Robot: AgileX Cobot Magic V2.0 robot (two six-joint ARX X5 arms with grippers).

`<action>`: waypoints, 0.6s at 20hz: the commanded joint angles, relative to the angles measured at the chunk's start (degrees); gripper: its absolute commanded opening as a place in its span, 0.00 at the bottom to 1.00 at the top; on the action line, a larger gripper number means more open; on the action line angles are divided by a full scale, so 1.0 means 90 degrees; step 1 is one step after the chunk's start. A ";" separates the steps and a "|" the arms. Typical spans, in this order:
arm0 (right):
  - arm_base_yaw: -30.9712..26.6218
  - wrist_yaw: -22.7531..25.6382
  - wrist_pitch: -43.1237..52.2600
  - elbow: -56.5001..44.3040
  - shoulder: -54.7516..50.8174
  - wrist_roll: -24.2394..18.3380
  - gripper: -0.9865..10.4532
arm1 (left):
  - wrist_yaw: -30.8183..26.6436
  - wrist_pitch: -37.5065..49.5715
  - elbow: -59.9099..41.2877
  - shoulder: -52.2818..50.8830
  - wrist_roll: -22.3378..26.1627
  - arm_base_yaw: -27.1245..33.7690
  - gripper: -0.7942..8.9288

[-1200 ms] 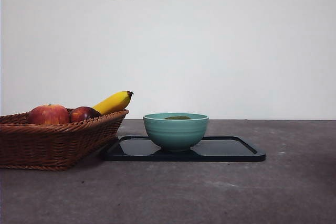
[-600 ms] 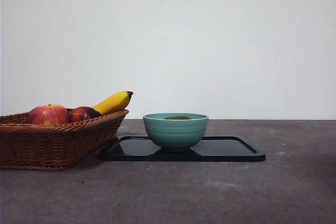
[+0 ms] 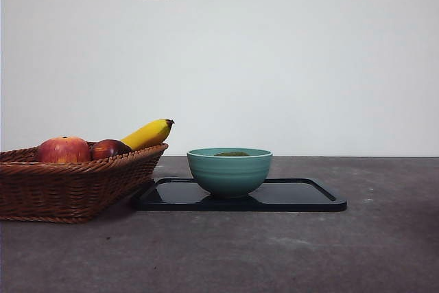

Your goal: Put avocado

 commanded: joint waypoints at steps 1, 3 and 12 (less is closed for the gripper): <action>0.0061 -0.0012 0.0061 0.0063 0.0034 0.0044 0.09 | -0.0056 -0.0153 -0.0134 -0.0015 -0.0036 0.0027 0.09; 0.0061 -0.0012 0.0061 0.0063 0.0034 0.0044 0.09 | -0.0056 -0.0141 -0.0134 -0.0015 -0.0197 0.0027 0.09; 0.0061 -0.0012 0.0061 0.0063 0.0034 0.0044 0.09 | -0.0056 -0.0136 -0.0134 -0.0012 -0.0250 0.0027 0.09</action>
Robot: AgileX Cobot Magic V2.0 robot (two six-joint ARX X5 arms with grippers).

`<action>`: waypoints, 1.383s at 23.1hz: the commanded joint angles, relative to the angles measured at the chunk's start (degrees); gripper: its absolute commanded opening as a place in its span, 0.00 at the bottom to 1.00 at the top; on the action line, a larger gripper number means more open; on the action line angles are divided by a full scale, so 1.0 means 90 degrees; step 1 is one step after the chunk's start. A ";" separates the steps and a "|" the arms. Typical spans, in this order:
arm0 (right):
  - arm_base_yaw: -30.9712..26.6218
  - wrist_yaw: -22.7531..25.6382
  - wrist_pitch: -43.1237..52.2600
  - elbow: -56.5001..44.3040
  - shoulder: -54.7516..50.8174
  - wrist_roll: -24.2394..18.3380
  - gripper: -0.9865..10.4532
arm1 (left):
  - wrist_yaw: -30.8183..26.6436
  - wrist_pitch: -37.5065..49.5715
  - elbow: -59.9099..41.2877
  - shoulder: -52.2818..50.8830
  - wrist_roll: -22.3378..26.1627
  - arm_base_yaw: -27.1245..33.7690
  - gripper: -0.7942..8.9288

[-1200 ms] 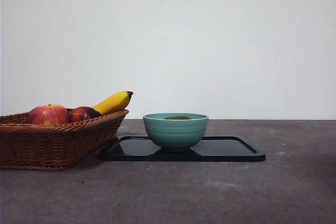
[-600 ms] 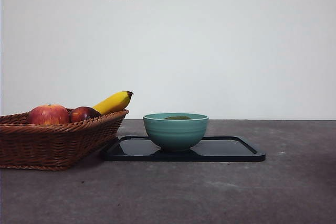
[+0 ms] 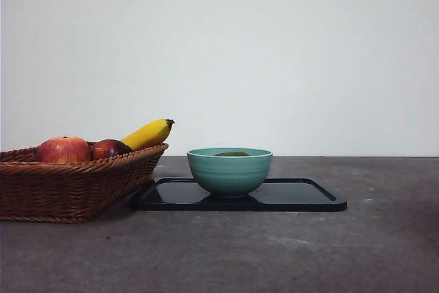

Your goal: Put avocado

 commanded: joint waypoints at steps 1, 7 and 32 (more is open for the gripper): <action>0.0061 -0.0012 0.0063 0.0063 0.0034 0.0044 0.09 | -0.0024 -0.0049 -0.0134 -0.0012 -0.0058 0.0012 0.09; 0.0061 -0.0012 0.0063 0.0063 0.0034 0.0044 0.09 | -0.0027 -0.0049 -0.0134 -0.0012 -0.0058 0.0012 0.09; -0.4405 0.1010 0.5008 -0.4500 -0.4114 -0.0595 0.09 | -0.0017 -0.0049 -0.0134 -0.0012 -0.0058 0.0012 0.09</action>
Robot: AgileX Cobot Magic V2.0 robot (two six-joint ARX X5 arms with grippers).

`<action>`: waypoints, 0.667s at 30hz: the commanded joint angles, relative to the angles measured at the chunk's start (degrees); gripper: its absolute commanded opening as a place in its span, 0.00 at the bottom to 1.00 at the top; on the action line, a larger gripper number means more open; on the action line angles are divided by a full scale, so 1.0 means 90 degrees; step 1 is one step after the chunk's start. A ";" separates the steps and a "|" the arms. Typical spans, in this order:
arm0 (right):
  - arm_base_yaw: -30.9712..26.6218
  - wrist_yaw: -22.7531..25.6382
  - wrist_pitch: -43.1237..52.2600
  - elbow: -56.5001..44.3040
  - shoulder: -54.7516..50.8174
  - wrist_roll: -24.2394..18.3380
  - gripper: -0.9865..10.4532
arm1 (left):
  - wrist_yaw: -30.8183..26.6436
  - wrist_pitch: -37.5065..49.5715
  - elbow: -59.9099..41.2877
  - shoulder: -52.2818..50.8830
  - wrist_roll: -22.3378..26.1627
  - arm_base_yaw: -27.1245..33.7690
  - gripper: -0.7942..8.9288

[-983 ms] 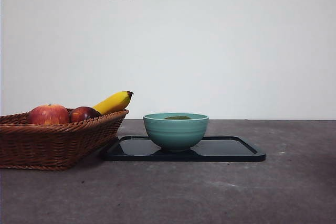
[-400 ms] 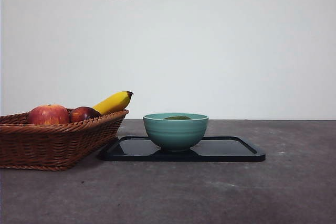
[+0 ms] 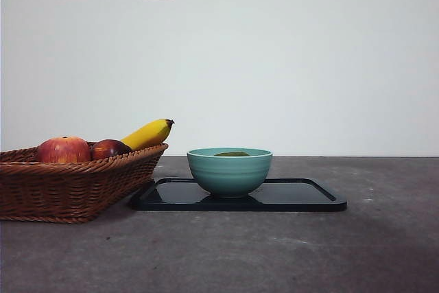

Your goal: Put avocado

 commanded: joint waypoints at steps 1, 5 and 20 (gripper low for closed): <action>-0.0022 0.0187 0.0153 -0.0325 -0.0282 0.0019 0.09 | -0.0019 -0.0049 -0.0134 -0.0012 -0.0058 0.0012 0.09; -0.0019 0.0340 0.0182 -0.0755 -0.0600 0.0092 0.09 | -0.0019 -0.0049 -0.0134 -0.0012 -0.0058 0.0012 0.09; -0.0019 0.0396 -0.0364 -0.1326 -0.0789 0.0522 0.09 | -0.0019 -0.0046 -0.0134 -0.0012 -0.0058 0.0012 0.09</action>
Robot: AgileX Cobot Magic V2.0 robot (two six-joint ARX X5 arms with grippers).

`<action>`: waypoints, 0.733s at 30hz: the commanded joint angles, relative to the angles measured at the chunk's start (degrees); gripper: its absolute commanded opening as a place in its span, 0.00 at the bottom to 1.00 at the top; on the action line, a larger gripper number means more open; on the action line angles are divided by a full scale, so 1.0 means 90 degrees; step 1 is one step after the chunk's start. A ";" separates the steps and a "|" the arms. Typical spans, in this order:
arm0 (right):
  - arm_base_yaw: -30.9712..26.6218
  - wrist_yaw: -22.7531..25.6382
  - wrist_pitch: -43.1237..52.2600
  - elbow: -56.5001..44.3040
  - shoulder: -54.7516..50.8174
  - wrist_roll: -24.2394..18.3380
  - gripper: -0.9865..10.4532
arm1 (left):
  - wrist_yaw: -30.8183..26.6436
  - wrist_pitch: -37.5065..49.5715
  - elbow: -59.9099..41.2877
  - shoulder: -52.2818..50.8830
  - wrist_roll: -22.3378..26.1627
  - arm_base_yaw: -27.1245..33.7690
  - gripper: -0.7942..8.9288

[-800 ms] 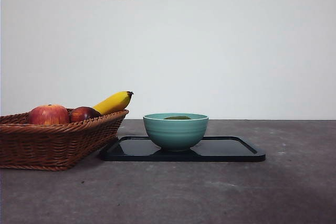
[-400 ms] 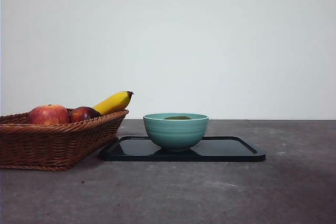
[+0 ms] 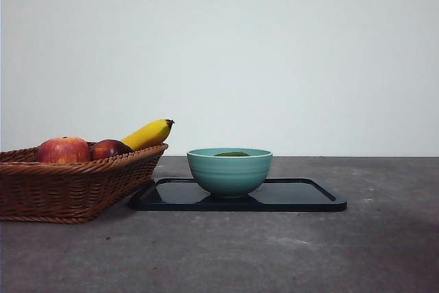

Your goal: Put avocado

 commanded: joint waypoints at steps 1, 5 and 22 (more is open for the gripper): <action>-0.0010 0.0061 -0.0262 -0.0034 -0.0017 0.0109 0.09 | -0.0019 -0.0046 -0.0134 -0.0012 -0.0056 0.0012 0.09; -0.0007 0.0075 -0.0240 -0.0036 -0.0012 0.0206 0.09 | -0.0019 -0.0046 -0.0134 -0.0012 -0.0056 0.0012 0.09; -0.0007 0.0078 -0.0070 -0.0034 -0.0017 0.0206 0.09 | -0.0019 -0.0046 -0.0134 -0.0012 -0.0056 0.0012 0.09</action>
